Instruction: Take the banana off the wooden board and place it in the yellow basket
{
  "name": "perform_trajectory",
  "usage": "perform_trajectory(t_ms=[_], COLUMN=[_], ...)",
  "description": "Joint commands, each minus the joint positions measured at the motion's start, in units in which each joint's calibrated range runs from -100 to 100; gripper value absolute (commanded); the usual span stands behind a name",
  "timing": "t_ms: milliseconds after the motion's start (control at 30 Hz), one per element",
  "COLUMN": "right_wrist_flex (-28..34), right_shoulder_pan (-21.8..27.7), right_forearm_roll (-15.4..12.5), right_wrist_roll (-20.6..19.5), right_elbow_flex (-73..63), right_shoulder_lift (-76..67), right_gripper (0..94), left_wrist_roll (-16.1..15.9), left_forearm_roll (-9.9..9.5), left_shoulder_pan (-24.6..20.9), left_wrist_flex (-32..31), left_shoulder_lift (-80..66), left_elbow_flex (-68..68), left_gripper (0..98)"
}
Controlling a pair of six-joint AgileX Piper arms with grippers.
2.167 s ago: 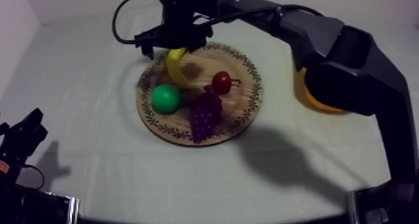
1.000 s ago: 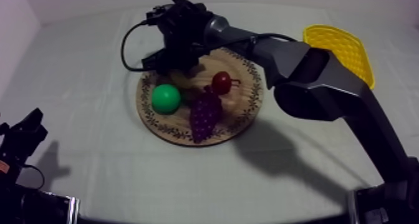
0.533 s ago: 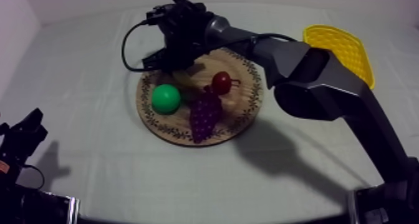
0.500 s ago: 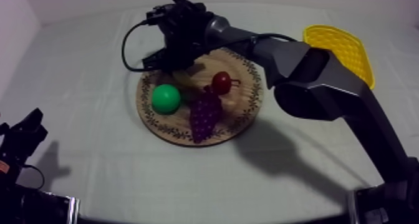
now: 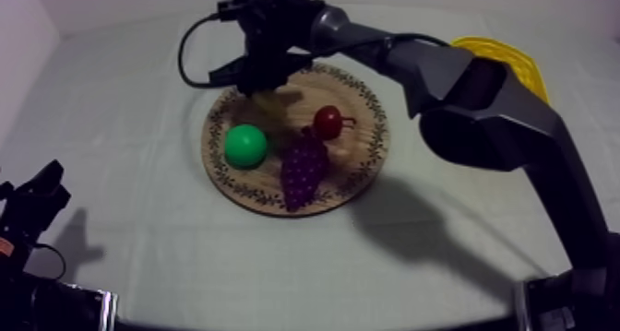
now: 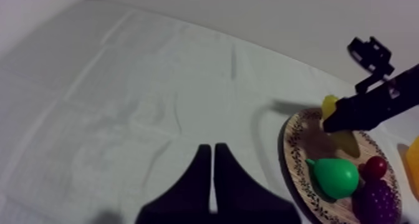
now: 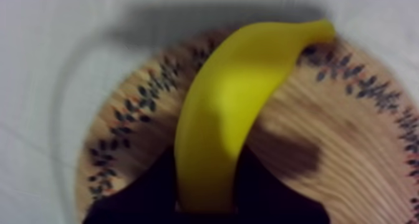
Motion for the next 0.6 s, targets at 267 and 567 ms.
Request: perform_trajectory(t_ms=[267, 567], right_wrist_flex=[-5.22, -11.43], right_shoulder_pan=[1.17, 5.20], right_forearm_roll=[1.46, 3.52], right_wrist_roll=[-0.75, -0.89], right_elbow_flex=[14.62, 32.56], right_shoulder_lift=[-20.33, -38.42], right_gripper=[18.7, 19.2], left_wrist_roll=[-0.01, 0.00], left_forearm_roll=[-0.02, -0.02], left_shoulder_pan=[0.00, 0.00], left_wrist_flex=[0.00, 0.00], left_shoulder_lift=[-0.03, -0.03], left_elbow_flex=[0.03, 0.03], left_gripper=[0.1, 0.1])
